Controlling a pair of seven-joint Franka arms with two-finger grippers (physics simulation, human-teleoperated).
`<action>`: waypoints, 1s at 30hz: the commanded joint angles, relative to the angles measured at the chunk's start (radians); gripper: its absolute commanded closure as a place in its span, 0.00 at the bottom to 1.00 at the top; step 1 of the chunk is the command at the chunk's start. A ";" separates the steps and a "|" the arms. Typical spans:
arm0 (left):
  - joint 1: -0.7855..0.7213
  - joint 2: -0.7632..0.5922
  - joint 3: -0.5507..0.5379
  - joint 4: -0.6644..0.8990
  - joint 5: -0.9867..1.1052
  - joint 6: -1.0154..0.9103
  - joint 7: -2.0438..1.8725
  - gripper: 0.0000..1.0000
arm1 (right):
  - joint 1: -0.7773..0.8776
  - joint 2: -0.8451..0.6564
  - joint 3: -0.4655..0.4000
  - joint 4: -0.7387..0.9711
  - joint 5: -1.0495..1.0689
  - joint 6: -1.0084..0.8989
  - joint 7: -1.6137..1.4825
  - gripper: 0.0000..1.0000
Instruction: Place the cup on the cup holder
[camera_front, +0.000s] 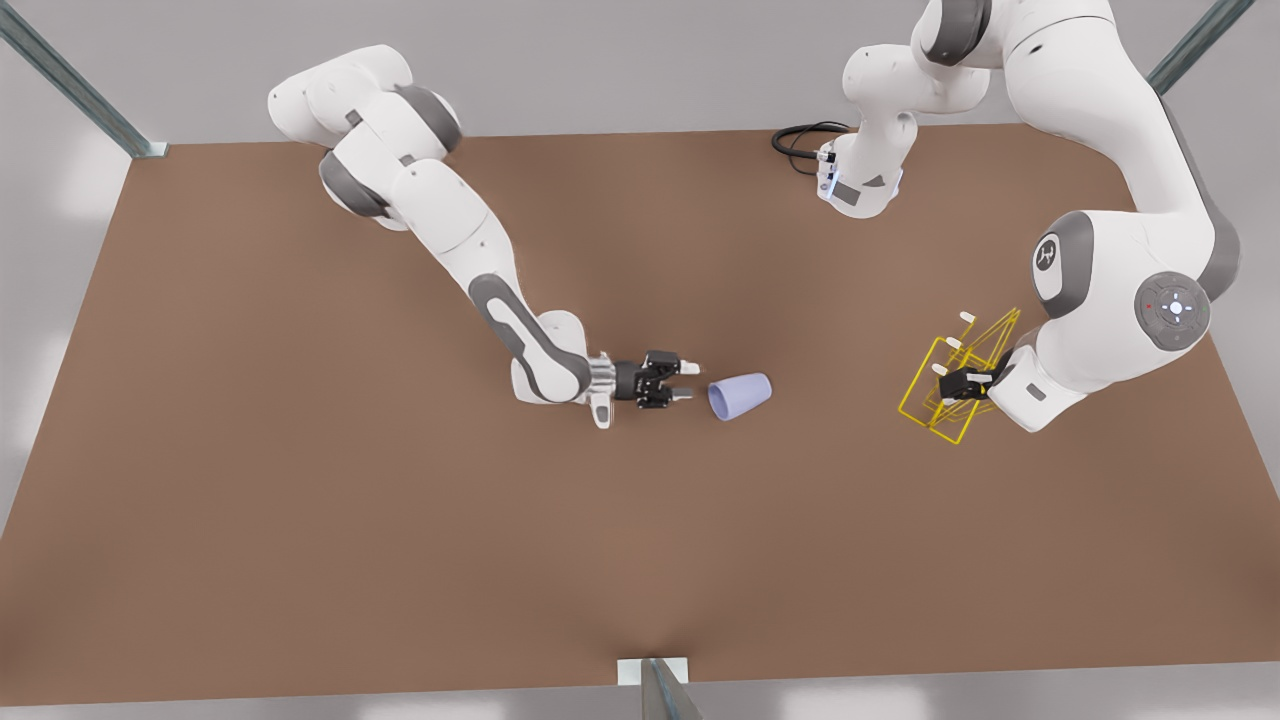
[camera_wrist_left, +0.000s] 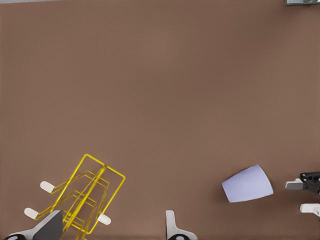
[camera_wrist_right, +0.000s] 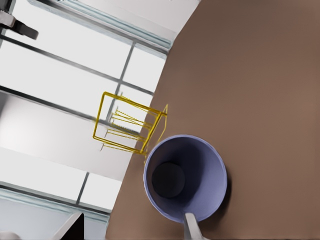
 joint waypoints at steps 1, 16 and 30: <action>-0.002 -0.007 0.000 0.001 0.001 -0.003 -0.028 0.00 | -0.068 -0.101 -0.011 -0.093 -0.164 -0.009 0.016 0.20; -0.245 0.131 -0.296 0.001 0.093 0.197 -0.367 0.00 | -0.473 -0.713 -0.350 0.188 -1.912 -0.785 1.361 0.00; -0.217 0.146 -0.163 -0.188 0.082 0.361 0.735 0.00 | -0.461 -0.713 -0.345 0.202 -1.917 -0.713 1.386 0.00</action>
